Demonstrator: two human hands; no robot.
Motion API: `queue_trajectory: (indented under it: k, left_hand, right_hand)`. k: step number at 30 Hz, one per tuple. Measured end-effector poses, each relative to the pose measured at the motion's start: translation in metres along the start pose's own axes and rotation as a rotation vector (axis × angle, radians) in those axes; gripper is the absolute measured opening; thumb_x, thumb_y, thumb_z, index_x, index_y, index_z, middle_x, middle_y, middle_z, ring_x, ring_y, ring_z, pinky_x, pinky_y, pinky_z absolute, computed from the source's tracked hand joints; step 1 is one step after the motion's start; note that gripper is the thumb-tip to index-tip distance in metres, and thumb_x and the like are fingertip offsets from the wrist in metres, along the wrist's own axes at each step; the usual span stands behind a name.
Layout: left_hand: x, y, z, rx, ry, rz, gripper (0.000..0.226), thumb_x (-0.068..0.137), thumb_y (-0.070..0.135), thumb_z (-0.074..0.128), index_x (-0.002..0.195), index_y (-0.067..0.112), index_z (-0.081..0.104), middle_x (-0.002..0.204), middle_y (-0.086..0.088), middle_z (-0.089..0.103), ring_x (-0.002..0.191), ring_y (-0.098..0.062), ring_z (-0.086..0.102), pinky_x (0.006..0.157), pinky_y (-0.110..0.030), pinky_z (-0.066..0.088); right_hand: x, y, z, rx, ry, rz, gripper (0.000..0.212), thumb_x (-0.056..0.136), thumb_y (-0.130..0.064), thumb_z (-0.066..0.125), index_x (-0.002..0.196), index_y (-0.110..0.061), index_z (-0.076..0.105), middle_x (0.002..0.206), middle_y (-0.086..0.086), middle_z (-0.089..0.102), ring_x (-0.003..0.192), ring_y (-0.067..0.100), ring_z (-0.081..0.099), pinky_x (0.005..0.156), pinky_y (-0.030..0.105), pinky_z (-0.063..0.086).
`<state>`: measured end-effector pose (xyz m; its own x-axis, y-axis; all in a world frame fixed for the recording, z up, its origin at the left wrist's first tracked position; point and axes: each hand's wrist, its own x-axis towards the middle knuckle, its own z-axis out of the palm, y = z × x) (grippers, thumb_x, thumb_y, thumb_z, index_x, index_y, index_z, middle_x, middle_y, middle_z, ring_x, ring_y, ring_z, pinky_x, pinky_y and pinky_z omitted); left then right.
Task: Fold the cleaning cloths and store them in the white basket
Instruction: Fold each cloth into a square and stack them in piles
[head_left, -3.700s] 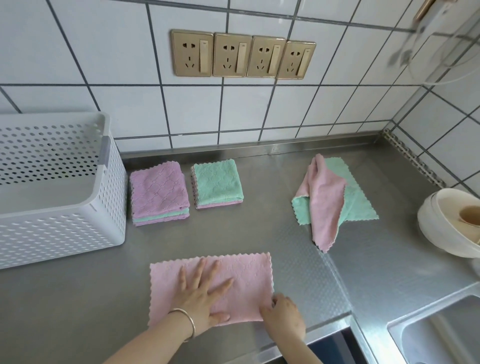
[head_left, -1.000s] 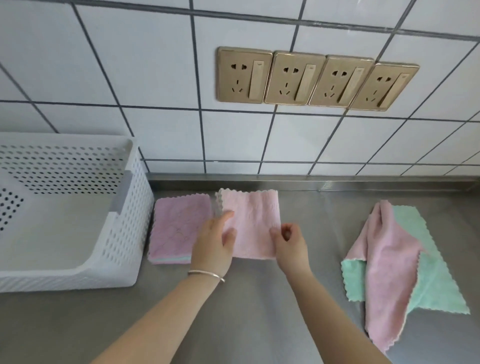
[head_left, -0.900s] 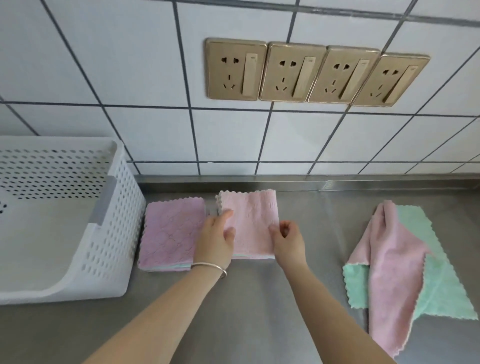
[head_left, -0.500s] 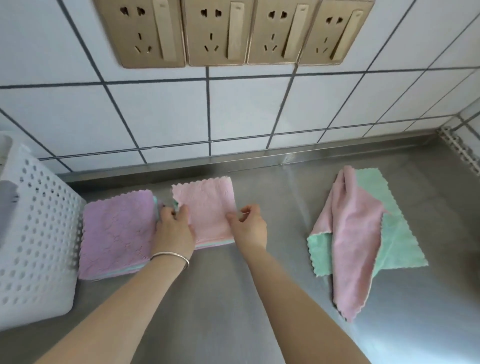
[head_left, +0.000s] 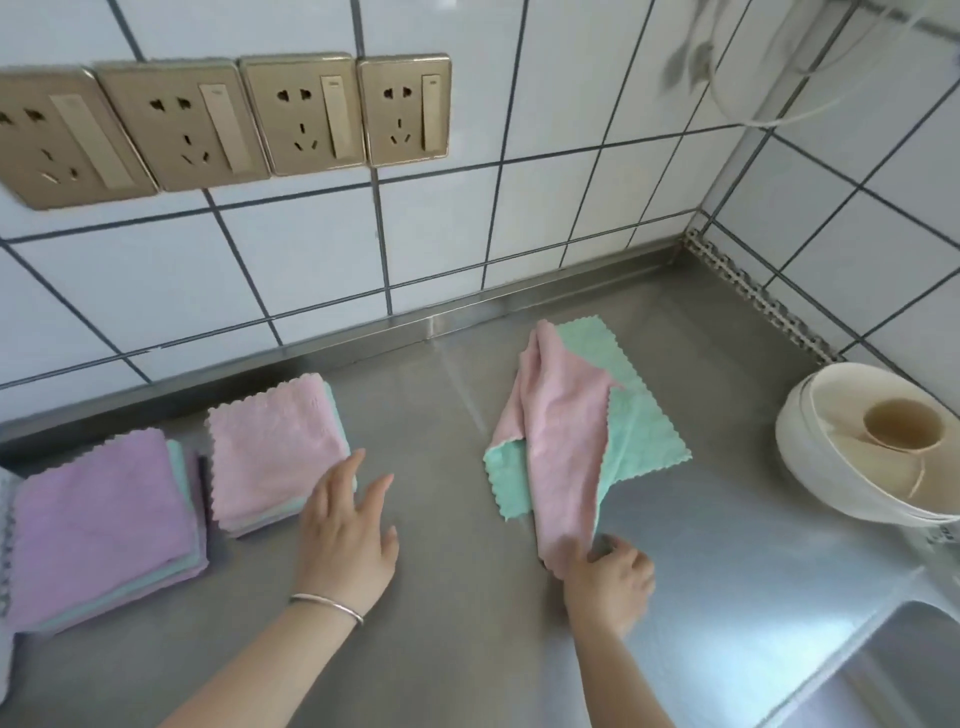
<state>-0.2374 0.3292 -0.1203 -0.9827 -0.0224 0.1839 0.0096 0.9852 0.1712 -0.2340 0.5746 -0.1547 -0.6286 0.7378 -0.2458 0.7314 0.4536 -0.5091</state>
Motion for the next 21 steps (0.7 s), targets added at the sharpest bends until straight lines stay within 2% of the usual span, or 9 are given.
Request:
queue_trajectory:
  k: [2,4,6,8,11,13,15,18,21]
  left_hand:
    - [-0.001,0.016,-0.001,0.004,-0.030,0.039,0.055,0.046,0.019,0.083,0.099,0.014,0.067,0.121,-0.018,0.055,0.105,-0.033,0.047,0.091,-0.042,0.046]
    - [0.001,0.029,-0.005,-0.019,-0.064,0.086,0.053,0.043,0.020,0.085,0.094,0.017,0.068,0.112,-0.012,0.062,0.095,-0.031,0.057,0.079,-0.039,0.054]
    - [0.006,0.043,-0.009,-0.103,-0.082,0.160,0.051,0.044,0.018,0.085,0.092,0.021,0.066,0.102,-0.005,0.065,0.084,-0.027,0.065,0.071,-0.033,0.056]
    - [0.017,0.064,-0.016,-0.221,-0.085,0.271,0.045,0.058,0.017,0.074,0.100,0.024,0.058,0.101,0.001,0.065,0.083,-0.023,0.066,0.067,-0.029,0.057]
    - [0.043,0.105,-0.038,-0.308,-0.046,0.472,0.043,0.073,0.015,0.044,0.115,0.024,0.047,0.111,0.002,0.061,0.095,-0.022,0.062,0.074,-0.032,0.056]
    - [0.064,0.130,-0.055,-0.364,0.000,0.570,0.054,0.070,0.006,0.055,0.120,0.023,0.044,0.117,-0.001,0.059,0.104,-0.021,0.051,0.081,-0.034,0.053]
    - [0.083,0.148,-0.074,-0.374,0.041,0.645,0.063,0.063,0.004,0.066,0.119,0.024,0.047,0.119,-0.004,0.059,0.108,-0.020,0.044,0.083,-0.037,0.051]
    - [0.101,0.152,-0.101,-0.397,-0.049,0.580,0.044,0.070,0.034,0.056,0.113,0.030,0.057,0.125,-0.005,0.053,0.115,-0.029,0.046,0.091,-0.043,0.046]
    - [0.104,0.142,-0.120,-0.301,-0.100,0.558,0.057,0.064,0.058,0.037,0.099,0.027,0.068,0.129,0.002,0.050,0.120,-0.025,0.041,0.098,-0.043,0.040]
  right_hand:
    - [0.015,-0.001,-0.007,-0.091,-0.076,-0.008,0.030,0.085,-0.023,0.056,0.113,-0.016,0.062,0.123,0.012,0.051,0.114,0.032,0.042,0.091,0.039,0.036]
    - [0.021,-0.007,-0.012,-0.067,-0.130,-0.051,0.024,0.089,-0.018,0.048,0.106,-0.017,0.064,0.118,0.008,0.055,0.109,0.029,0.048,0.088,0.037,0.038]
    - [0.021,-0.019,-0.022,0.136,-0.153,-0.121,0.016,0.092,-0.015,0.044,0.097,-0.011,0.058,0.102,0.008,0.059,0.096,0.030,0.055,0.081,0.037,0.044]
    - [0.019,-0.033,-0.040,0.318,-0.197,-0.227,0.009,0.094,-0.014,0.041,0.090,-0.012,0.048,0.081,0.002,0.057,0.082,0.028,0.055,0.069,0.037,0.045]
    - [0.021,-0.056,-0.072,0.292,-0.212,-0.548,0.008,0.095,-0.014,0.043,0.092,-0.014,0.050,0.070,-0.004,0.052,0.070,0.021,0.051,0.058,0.031,0.036]
    - [0.022,-0.074,-0.094,0.200,-0.220,-0.797,0.010,0.092,-0.012,0.050,0.094,-0.010,0.059,0.060,-0.011,0.046,0.057,0.007,0.045,0.053,0.024,0.031]
    - [0.023,-0.094,-0.119,0.098,-0.257,-0.990,0.008,0.089,-0.013,0.057,0.090,-0.010,0.064,0.055,-0.015,0.043,0.050,0.005,0.043,0.051,0.024,0.029]
    - [0.016,-0.119,-0.156,-0.106,-0.240,-1.185,0.012,0.087,-0.021,0.059,0.090,-0.016,0.069,0.066,-0.004,0.064,0.058,0.023,0.054,0.055,0.028,0.036]
    - [0.001,-0.135,-0.187,-0.172,-0.202,-1.328,0.024,0.077,-0.032,0.051,0.082,-0.021,0.072,0.066,-0.002,0.069,0.056,0.024,0.054,0.048,0.022,0.031]
